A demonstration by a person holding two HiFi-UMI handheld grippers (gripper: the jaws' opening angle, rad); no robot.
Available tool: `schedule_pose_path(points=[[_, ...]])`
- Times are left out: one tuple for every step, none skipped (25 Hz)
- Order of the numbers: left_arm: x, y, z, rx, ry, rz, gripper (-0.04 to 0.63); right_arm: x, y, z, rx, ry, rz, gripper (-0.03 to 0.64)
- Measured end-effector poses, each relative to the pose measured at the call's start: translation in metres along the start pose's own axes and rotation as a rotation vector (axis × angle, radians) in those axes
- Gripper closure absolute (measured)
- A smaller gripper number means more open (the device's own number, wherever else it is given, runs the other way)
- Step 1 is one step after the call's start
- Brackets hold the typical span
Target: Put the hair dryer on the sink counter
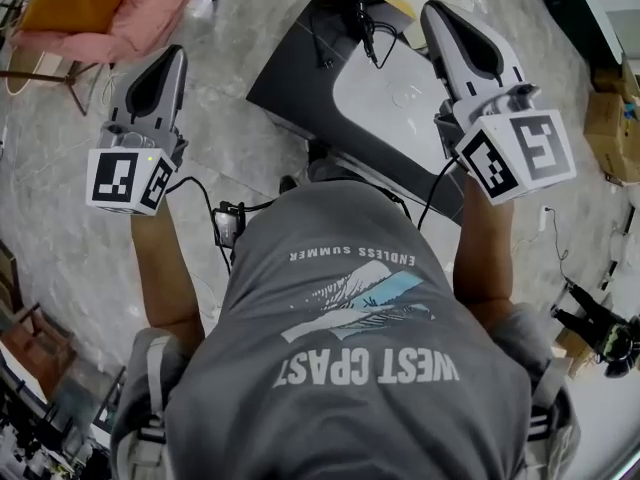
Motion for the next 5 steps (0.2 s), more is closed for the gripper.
schedule_pose_path(points=[[-0.002, -0.005, 0.002, -0.001, 0.003, 0.000, 0.575, -0.007, -0.001, 0.002, 0.000, 0.001, -0.003, 0.589], [-0.004, -0.010, 0.004, -0.002, 0.006, 0.000, 0.575, -0.015, -0.002, 0.004, 0.003, 0.002, -0.006, 0.589], [-0.007, -0.015, 0.006, -0.003, 0.008, 0.001, 0.575, -0.022, -0.002, 0.005, 0.008, 0.003, -0.010, 0.589], [-0.011, -0.019, 0.008, -0.004, 0.011, 0.002, 0.575, -0.029, -0.002, 0.005, 0.016, 0.004, -0.014, 0.589], [-0.015, -0.022, 0.010, -0.004, 0.013, 0.003, 0.575, -0.036, -0.001, 0.006, 0.022, 0.004, -0.018, 0.589]])
Point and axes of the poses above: the fingertips, and each gripper's own axes: x forward along the fingers, y to its left, z out of its top, the point moved 9 cm from there along -x, backward along the fingers, and after that the axes turned 15 degrees about -y, right-handed, at the moved point
